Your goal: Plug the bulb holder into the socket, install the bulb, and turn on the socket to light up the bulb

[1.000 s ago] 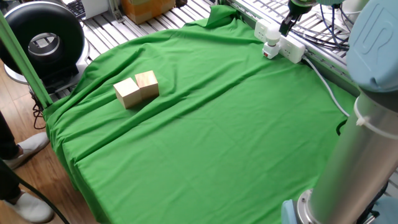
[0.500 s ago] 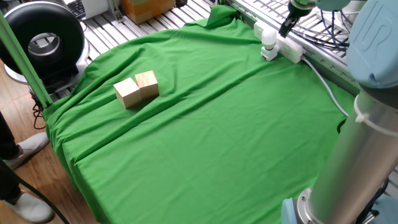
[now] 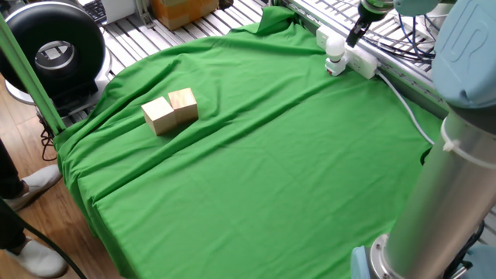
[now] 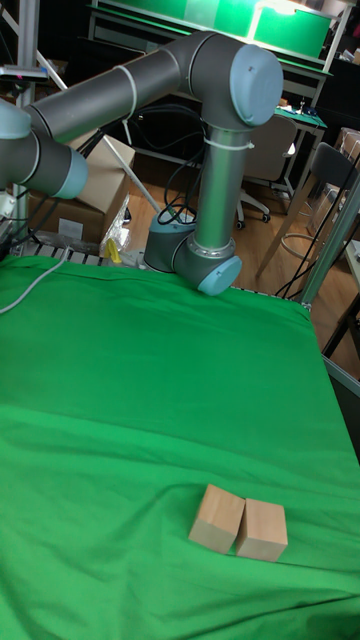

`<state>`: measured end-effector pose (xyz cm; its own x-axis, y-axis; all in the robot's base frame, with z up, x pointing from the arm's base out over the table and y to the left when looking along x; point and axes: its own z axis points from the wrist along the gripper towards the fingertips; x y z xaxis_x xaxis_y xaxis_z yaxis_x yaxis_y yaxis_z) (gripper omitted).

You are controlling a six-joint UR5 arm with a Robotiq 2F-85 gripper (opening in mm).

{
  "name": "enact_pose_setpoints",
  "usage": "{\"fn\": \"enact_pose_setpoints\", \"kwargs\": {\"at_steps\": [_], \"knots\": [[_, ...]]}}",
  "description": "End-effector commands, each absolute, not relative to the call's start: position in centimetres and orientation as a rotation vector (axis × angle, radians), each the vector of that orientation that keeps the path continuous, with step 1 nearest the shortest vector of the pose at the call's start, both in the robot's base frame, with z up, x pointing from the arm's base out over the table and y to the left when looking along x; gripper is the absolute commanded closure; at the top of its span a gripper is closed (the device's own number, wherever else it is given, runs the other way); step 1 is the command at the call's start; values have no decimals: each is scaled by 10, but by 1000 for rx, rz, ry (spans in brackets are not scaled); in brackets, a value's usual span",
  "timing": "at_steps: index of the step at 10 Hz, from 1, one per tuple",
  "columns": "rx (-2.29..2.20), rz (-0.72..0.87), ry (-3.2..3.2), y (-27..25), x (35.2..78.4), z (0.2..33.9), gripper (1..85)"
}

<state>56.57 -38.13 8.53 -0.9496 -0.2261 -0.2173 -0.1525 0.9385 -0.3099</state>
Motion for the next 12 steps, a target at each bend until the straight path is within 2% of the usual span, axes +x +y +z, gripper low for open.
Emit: {"fn": "enact_pose_setpoints", "kwargs": {"at_steps": [1,12], "knots": [[-265,-380,2837,-372,576,94,190],[-367,-348,2926,-381,569,68,197]]}}
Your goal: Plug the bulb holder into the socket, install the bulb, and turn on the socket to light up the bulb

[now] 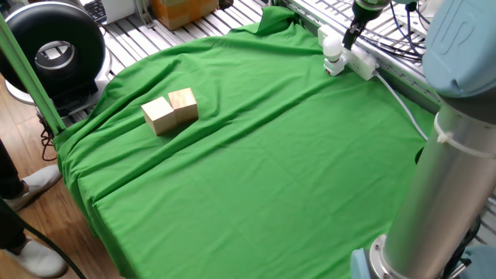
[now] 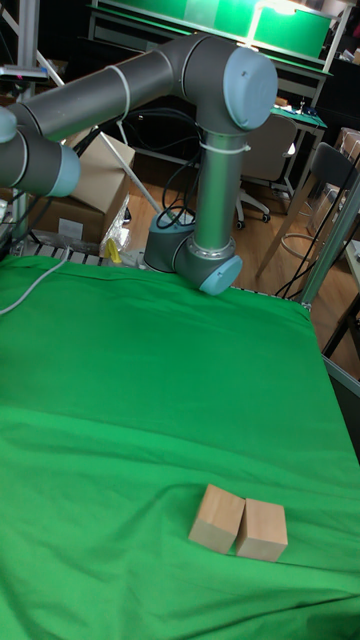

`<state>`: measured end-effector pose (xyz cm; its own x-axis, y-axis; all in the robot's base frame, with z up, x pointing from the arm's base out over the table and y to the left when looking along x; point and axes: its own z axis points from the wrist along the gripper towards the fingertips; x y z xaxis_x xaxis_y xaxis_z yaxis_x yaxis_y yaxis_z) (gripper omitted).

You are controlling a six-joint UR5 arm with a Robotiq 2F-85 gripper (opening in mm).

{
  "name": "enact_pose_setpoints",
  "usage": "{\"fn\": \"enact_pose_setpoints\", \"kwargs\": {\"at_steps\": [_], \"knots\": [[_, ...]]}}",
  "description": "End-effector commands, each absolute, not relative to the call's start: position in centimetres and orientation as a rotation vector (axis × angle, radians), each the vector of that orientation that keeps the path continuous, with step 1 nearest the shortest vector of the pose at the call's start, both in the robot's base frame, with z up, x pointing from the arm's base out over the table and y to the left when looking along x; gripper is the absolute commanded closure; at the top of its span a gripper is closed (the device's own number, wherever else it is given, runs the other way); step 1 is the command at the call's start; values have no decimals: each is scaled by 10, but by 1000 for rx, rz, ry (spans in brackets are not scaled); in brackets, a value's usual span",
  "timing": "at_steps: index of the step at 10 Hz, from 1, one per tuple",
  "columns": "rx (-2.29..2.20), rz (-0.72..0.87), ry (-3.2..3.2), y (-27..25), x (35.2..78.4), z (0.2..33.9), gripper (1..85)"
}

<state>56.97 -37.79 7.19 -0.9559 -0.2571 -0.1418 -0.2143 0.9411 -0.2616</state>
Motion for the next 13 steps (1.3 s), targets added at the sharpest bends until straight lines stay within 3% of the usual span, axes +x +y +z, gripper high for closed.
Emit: {"fn": "enact_pose_setpoints", "kwargs": {"at_steps": [1,13], "knots": [[-369,-346,2928,-380,569,68,197],[-432,-346,2884,-360,567,90,203]]}}
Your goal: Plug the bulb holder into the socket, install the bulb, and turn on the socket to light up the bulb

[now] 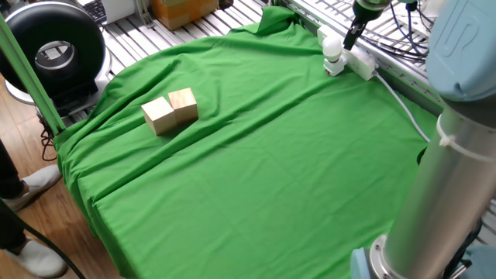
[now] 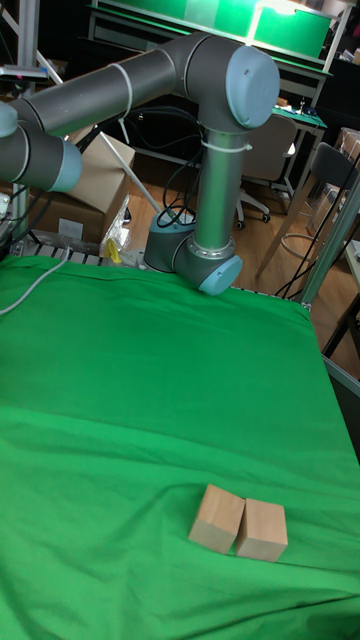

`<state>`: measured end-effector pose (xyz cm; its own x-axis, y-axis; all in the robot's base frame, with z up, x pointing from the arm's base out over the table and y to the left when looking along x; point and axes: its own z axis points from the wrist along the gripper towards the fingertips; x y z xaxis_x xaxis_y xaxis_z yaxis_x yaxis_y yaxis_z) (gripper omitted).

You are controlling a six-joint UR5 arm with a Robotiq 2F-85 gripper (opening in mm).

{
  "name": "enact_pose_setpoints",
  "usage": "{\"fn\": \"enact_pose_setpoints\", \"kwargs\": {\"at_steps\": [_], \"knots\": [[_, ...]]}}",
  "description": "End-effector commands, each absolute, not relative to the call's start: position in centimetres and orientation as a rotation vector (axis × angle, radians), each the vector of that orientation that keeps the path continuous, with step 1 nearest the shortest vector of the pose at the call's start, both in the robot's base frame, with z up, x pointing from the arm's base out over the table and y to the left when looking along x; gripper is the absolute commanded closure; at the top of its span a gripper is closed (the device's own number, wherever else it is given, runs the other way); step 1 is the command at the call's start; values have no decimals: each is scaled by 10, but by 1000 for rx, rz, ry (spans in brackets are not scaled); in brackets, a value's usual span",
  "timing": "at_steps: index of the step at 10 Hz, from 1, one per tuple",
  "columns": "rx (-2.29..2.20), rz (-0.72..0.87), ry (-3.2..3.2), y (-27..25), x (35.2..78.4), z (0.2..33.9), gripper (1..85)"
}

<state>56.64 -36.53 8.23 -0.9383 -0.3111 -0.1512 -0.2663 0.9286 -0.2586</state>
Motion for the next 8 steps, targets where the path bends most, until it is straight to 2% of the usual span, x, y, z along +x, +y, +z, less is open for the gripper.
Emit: {"fn": "enact_pose_setpoints", "kwargs": {"at_steps": [1,8], "knots": [[-429,-356,2893,-361,565,91,217],[-436,-371,2917,-365,554,94,227]]}}
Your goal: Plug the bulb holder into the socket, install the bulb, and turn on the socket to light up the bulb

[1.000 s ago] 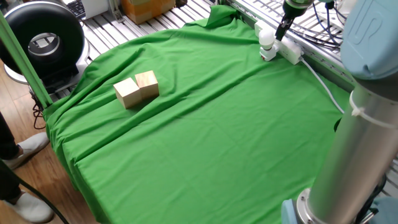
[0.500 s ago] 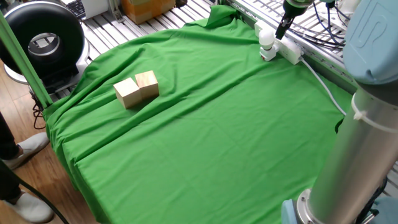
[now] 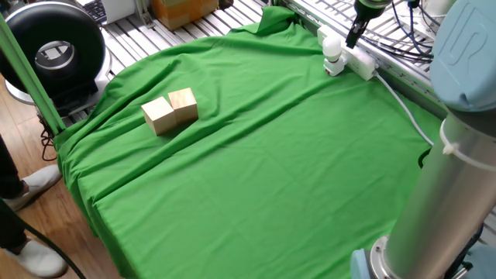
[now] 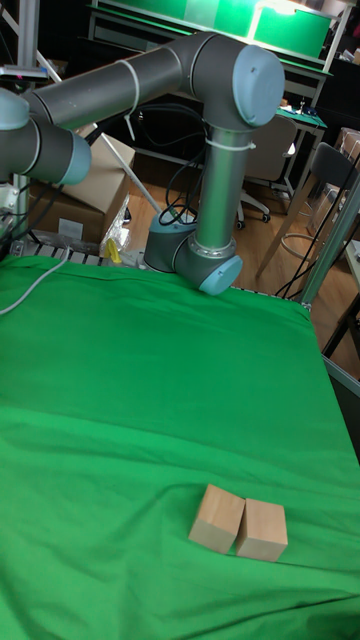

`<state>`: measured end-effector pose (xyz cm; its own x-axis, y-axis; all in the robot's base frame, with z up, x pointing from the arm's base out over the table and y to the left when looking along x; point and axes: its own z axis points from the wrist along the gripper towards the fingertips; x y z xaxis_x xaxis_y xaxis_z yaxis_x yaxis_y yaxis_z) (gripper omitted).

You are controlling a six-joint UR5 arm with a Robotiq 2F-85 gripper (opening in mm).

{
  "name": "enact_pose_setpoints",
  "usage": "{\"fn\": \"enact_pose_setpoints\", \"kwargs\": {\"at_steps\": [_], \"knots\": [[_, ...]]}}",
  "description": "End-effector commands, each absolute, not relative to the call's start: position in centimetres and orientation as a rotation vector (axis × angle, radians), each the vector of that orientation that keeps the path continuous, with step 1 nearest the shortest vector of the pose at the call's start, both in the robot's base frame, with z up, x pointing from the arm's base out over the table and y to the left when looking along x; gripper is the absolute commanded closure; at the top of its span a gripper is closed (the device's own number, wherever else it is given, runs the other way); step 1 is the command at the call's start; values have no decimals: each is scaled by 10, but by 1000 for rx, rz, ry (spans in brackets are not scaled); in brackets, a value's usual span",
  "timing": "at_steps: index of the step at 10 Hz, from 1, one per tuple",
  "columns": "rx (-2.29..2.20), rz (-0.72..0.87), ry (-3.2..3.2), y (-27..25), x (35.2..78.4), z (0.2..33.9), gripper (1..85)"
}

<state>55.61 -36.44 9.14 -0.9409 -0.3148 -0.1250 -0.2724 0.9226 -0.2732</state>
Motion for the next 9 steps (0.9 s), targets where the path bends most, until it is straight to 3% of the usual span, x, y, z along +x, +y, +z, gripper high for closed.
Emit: {"fn": "enact_pose_setpoints", "kwargs": {"at_steps": [1,9], "knots": [[-436,-364,2917,-364,553,94,227],[-387,-305,2927,-350,554,96,233]]}}
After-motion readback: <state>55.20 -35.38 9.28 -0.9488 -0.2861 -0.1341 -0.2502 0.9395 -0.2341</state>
